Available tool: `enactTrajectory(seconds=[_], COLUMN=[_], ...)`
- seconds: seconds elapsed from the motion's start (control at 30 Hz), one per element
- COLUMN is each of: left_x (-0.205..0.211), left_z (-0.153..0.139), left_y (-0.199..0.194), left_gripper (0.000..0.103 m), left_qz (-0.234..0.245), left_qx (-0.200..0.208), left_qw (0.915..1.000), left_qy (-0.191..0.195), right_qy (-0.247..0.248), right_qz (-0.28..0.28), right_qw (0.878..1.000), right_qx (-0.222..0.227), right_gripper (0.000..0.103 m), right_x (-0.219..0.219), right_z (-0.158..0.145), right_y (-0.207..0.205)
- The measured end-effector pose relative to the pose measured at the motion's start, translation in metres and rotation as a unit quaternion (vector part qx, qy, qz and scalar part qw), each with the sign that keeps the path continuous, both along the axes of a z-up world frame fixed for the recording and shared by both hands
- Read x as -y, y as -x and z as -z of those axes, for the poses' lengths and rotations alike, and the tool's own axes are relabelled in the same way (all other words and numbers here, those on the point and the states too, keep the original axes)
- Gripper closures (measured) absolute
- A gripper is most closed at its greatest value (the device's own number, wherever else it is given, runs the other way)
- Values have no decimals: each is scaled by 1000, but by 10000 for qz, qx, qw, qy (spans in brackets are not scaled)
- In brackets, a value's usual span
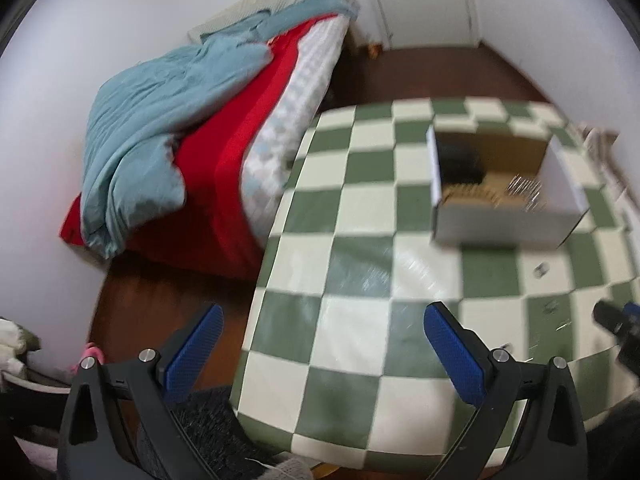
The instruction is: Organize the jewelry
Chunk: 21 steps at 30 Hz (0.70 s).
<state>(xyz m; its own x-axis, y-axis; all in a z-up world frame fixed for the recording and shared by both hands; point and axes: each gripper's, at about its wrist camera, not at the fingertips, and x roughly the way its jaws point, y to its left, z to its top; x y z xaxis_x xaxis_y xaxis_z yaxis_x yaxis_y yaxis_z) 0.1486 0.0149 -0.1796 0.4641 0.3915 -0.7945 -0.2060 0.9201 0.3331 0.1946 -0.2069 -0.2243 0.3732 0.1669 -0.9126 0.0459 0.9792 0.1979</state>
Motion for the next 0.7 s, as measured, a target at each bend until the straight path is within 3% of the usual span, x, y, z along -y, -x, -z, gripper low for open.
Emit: enactTrajectory(seconds=[0.07, 0.23, 0.3, 0.37, 0.4, 0.43, 0.53, 0.7], left_x=[-1, -4, -4, -2, -1, 0, 8, 34], left_z=[15, 37, 40, 43, 45, 46, 49, 55], left_y=[-1, -6, -7, -7, -9, -10, -11, -12], left_gripper=[0, 0, 0, 0, 0, 0, 0, 0], left_qz=[-57, -147, -139, -128, -112, -88, 56, 443], left_qx=[-145, -450, -502, -548, -570, -599, -656, -740], left_qw=[9998, 9985, 9982, 9981, 9980, 9980, 9978, 9959], left_qy=[-134, -266, -283, -261, -235, -198, -18, 260], right_qy=[-196, -91, 16, 120, 242, 327, 394, 63], right_qz=[17, -115, -219, -346, -377, -471, -528, -174], right_qw=[9998, 9997, 9995, 9989, 9987, 9982, 9978, 9997], right_qx=[-103, -204, -239, -304, -236, -145, -48, 179], right_gripper=[42, 42, 49, 76, 82, 103, 103, 103], right_x=[-2, -23, -33, -43, -46, -50, -48, -10], right_z=[25, 67, 79, 89, 91, 92, 91, 64], right_y=[-7, -25, -30, -32, -31, -30, -28, -18])
